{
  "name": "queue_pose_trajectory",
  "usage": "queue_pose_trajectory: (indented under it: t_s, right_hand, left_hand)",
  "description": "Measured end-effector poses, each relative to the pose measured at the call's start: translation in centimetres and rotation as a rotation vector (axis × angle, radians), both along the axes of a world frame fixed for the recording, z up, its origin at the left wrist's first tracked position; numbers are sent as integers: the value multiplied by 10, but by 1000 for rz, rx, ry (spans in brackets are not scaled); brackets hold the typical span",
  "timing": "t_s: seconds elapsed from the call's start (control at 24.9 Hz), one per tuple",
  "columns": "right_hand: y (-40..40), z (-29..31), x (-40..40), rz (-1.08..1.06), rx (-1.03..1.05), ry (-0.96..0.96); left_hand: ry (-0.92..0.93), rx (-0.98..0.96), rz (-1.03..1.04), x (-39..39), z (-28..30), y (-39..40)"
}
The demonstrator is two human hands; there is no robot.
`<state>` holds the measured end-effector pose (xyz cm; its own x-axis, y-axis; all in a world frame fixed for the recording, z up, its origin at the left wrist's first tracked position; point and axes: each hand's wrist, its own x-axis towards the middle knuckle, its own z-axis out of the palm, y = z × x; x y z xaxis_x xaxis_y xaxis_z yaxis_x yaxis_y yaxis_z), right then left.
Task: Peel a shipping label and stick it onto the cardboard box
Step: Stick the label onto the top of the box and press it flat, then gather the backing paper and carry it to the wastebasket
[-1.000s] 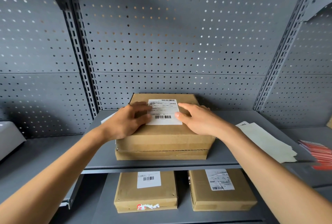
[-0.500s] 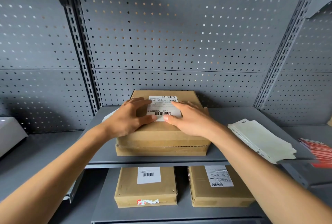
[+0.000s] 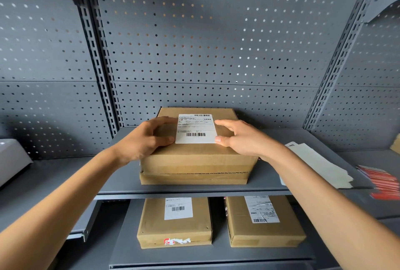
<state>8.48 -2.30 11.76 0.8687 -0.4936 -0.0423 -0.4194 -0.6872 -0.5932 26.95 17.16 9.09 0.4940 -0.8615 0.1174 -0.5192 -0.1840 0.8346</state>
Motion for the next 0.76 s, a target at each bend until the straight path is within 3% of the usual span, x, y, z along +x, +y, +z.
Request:
queue_pose_trajectory:
  t_s: [0.24,0.36,0.52,0.76]
  right_hand:
    - [-4,1,-1,27,67,11]
    - [-5,0,-1,41,6,21]
    - [2,-1,10,16,-147,-17]
    - [24,0,30,24,-223,-152]
  left_hand:
    - [48,-55,36,-3,-3,3]
    - [68,-129,90,5,-9,14]
    - [-107,-228,337,29,-22,32]
    - [-295,-12,563,59,-56,46]
